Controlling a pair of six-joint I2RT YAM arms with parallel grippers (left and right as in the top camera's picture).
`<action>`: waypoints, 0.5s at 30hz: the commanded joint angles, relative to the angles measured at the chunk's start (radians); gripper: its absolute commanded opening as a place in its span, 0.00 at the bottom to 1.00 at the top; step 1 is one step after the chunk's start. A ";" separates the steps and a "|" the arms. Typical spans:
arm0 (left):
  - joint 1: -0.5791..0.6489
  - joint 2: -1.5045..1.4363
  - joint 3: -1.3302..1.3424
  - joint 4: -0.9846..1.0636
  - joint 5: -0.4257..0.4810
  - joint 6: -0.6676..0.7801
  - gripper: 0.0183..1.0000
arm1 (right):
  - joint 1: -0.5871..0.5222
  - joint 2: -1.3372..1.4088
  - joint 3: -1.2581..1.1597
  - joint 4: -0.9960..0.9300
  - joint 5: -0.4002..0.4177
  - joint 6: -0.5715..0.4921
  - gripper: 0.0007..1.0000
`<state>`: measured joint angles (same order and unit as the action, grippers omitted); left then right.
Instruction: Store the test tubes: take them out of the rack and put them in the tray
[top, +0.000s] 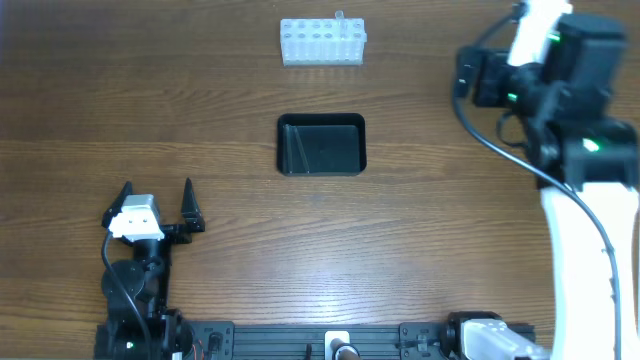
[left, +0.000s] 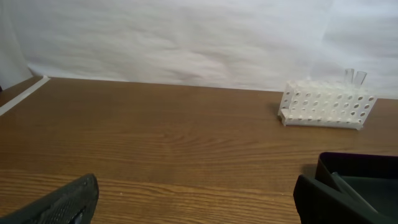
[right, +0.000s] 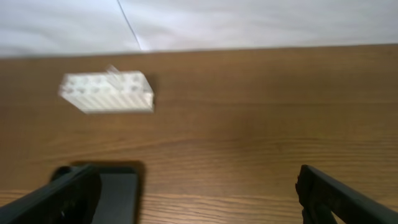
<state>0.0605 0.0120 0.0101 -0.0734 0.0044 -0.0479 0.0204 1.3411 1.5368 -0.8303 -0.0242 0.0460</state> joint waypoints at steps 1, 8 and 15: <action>0.003 -0.006 -0.004 -0.003 0.014 0.011 1.00 | 0.210 0.102 0.051 0.012 0.385 0.014 0.99; 0.003 -0.006 -0.004 -0.003 0.014 0.011 1.00 | 0.440 0.243 0.092 0.079 0.559 0.254 0.99; 0.002 -0.006 -0.004 -0.003 0.014 0.011 1.00 | 0.481 0.349 0.092 0.195 0.555 0.325 0.99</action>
<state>0.0605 0.0116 0.0101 -0.0738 0.0044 -0.0479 0.4885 1.6455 1.6016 -0.6640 0.4782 0.3157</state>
